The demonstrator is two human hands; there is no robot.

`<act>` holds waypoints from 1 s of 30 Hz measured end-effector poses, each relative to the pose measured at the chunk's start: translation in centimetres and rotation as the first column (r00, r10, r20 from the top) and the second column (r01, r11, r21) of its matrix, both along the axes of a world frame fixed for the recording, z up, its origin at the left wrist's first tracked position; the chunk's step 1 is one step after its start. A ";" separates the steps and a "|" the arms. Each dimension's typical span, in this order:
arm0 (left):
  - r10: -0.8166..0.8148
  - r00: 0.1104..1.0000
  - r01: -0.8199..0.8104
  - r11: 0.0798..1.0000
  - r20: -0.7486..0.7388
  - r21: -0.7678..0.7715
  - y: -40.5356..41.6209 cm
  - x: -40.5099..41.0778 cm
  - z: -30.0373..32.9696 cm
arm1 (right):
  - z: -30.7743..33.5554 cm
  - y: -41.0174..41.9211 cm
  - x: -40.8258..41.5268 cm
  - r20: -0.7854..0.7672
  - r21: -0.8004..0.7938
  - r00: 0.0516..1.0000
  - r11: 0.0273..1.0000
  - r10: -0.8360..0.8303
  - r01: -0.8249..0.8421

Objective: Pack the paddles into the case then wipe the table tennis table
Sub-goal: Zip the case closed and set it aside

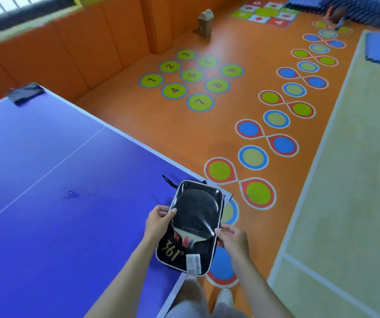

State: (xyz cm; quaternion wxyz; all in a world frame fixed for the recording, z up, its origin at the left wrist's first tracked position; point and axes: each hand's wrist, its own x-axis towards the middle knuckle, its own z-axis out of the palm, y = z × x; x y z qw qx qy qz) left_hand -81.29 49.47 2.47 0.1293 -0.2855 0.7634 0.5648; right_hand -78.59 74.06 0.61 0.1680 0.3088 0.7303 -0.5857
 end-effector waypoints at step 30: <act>-0.197 0.977 0.205 0.973 0.087 -0.102 -0.3 -10.1 -7.7 | -3.2 -1.4 -8.0 0.386 0.311 0.850 0.816 0.359 -0.486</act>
